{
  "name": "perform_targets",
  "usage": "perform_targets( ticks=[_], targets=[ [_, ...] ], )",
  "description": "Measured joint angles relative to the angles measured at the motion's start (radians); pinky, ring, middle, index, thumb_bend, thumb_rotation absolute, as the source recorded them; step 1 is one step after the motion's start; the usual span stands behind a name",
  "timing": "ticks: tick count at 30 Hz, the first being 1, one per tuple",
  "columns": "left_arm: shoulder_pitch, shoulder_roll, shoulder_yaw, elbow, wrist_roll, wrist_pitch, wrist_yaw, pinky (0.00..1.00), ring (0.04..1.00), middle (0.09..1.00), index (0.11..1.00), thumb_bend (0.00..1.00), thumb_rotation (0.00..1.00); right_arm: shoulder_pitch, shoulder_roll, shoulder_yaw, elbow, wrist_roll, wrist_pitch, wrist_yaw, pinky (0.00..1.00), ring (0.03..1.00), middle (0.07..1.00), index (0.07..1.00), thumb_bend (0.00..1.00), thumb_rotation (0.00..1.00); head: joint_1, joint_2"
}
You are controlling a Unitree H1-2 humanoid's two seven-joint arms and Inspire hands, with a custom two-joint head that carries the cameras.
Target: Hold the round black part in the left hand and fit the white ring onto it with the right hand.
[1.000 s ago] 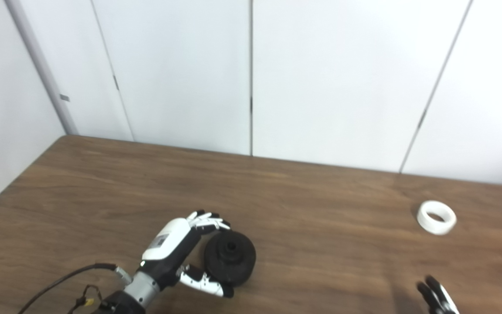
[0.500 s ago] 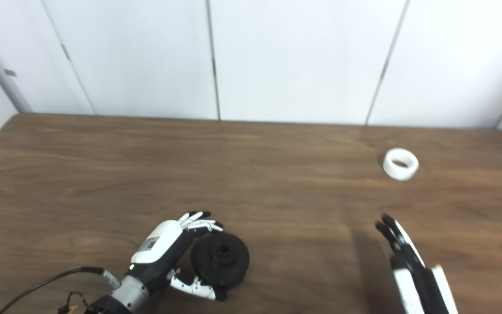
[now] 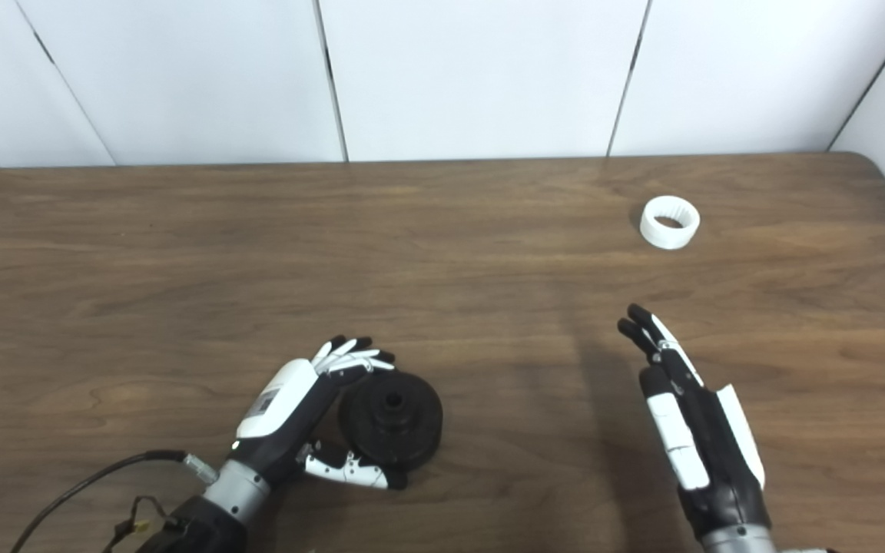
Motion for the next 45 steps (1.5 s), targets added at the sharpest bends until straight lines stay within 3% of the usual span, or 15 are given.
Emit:
perform_targets(
  ticks=[17, 22, 25, 27, 31, 35, 39, 43, 45],
  targets=[
    [0.0, -0.01, 0.0, 0.027, 0.055, -0.015, 0.027, 1.0, 0.923, 0.84, 0.486, 0.52, 0.06, -0.004, 0.001, 0.005, -0.023, 0.002, 0.03, -0.01, 1.0, 0.942, 0.904, 0.916, 0.65, 0.97, -0.034, 0.012],
    [-0.001, -0.007, 0.003, 0.03, 0.059, -0.019, 0.034, 1.0, 0.922, 0.837, 0.486, 0.52, 0.07, -0.012, 0.0, -0.005, -0.077, 0.018, 0.079, -0.026, 1.0, 0.967, 0.914, 0.927, 0.61, 0.93, -0.07, 0.017],
    [-0.001, 0.0, 0.01, 0.033, 0.057, -0.023, 0.036, 1.0, 0.927, 0.84, 0.486, 0.52, 0.07, -0.047, -0.016, -0.015, -0.133, 0.011, 0.144, -0.029, 0.99, 0.958, 0.92, 0.925, 0.61, 0.74, -0.104, 0.023],
    [-0.007, 0.008, 0.011, 0.04, 0.052, -0.029, 0.035, 1.0, 0.928, 0.842, 0.486, 0.52, 0.07, -0.094, -0.034, -0.03, -0.151, -0.004, 0.191, -0.031, 0.99, 0.959, 0.923, 0.926, 0.68, 0.59, -0.119, 0.025],
    [-0.013, 0.01, 0.011, 0.049, 0.043, -0.041, 0.03, 1.0, 0.929, 0.837, 0.486, 0.52, 0.07, -0.249, -0.068, -0.054, -0.168, -0.095, 0.306, -0.019, 1.0, 0.97, 0.92, 0.917, 0.79, 0.45, -0.149, 0.026],
    [-0.016, 0.009, 0.012, 0.051, 0.035, -0.054, 0.025, 1.0, 0.933, 0.833, 0.486, 0.52, 0.06, -0.333, -0.084, -0.095, -0.166, -0.184, 0.318, 0.072, 0.99, 0.963, 0.935, 0.923, 0.83, 0.43, -0.166, 0.025],
    [-0.016, 0.01, 0.024, 0.053, 0.029, -0.054, 0.021, 1.0, 0.938, 0.832, 0.486, 0.52, 0.06, -0.4, -0.081, -0.191, -0.114, -0.307, 0.321, 0.26, 0.99, 0.98, 0.958, 0.924, 0.82, 0.35, -0.166, 0.025],
    [-0.014, 0.01, 0.034, 0.056, 0.016, -0.054, 0.019, 1.0, 0.942, 0.832, 0.487, 0.52, 0.06, -0.48, -0.107, -0.245, -0.048, -0.425, 0.321, 0.408, 0.81, 0.886, 0.915, 0.908, 0.82, 0.31, -0.166, 0.014],
    [-0.013, 0.01, 0.035, 0.056, 0.008, -0.056, 0.018, 1.0, 0.946, 0.834, 0.487, 0.52, 0.06, -0.518, -0.135, -0.238, -0.01, -0.488, 0.321, 0.453, 0.82, 0.889, 0.912, 0.905, 0.83, 0.32, -0.166, 0.014]
  ],
)
